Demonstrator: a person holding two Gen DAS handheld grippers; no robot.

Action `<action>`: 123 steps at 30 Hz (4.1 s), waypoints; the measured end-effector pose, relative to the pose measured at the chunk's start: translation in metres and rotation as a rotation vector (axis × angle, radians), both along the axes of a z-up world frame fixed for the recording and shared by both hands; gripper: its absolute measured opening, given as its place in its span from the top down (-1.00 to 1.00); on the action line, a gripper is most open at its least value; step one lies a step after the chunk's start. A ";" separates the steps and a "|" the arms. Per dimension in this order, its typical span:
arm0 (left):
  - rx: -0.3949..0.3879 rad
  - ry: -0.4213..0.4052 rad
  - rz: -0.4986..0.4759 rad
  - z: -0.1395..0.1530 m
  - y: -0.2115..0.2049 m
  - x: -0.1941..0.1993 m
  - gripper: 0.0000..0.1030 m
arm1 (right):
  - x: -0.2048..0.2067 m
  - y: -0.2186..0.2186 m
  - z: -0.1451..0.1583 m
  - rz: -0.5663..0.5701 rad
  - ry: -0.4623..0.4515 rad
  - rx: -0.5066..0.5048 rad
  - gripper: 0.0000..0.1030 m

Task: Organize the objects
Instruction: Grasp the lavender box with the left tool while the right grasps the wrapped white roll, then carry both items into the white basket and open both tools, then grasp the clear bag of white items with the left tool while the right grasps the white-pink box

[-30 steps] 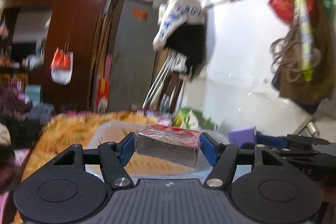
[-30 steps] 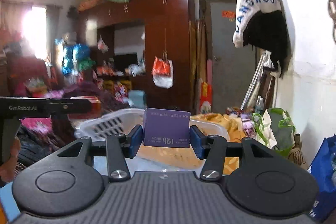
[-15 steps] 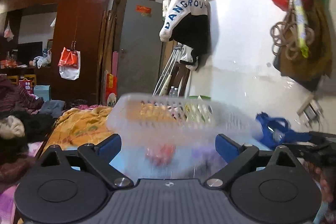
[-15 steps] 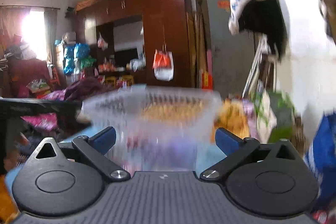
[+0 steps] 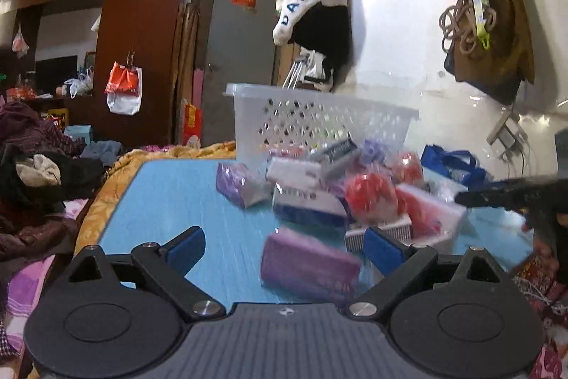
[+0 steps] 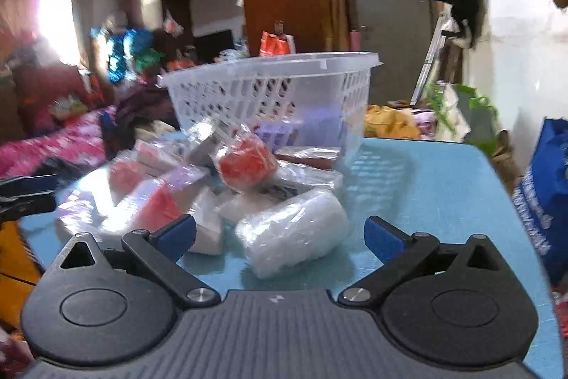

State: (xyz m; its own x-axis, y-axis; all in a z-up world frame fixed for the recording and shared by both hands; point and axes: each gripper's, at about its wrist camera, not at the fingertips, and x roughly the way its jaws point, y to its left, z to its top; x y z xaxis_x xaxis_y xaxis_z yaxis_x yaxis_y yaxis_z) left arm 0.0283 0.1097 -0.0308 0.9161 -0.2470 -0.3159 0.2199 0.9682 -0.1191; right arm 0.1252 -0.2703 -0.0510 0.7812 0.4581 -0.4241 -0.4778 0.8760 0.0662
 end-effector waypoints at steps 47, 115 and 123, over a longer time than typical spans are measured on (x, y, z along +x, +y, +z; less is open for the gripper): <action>0.049 -0.099 0.038 -0.004 -0.009 0.004 -0.45 | -0.022 -0.006 0.005 -0.072 -0.142 0.050 -0.56; 0.086 -0.054 -0.023 -0.026 -0.106 -0.026 -0.91 | -0.051 0.015 0.006 -0.003 -0.244 0.164 -1.00; 0.036 -0.040 -0.021 -0.035 -0.081 -0.028 -0.67 | -0.057 0.036 -0.010 0.055 -0.208 0.162 -1.00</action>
State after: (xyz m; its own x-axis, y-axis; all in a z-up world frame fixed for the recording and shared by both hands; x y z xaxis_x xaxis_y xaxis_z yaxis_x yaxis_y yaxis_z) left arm 0.0003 0.0287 -0.0654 0.9229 -0.2553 -0.2883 0.2440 0.9669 -0.0750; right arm 0.0679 -0.2343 -0.0611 0.8158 0.5513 -0.1748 -0.5427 0.8342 0.0984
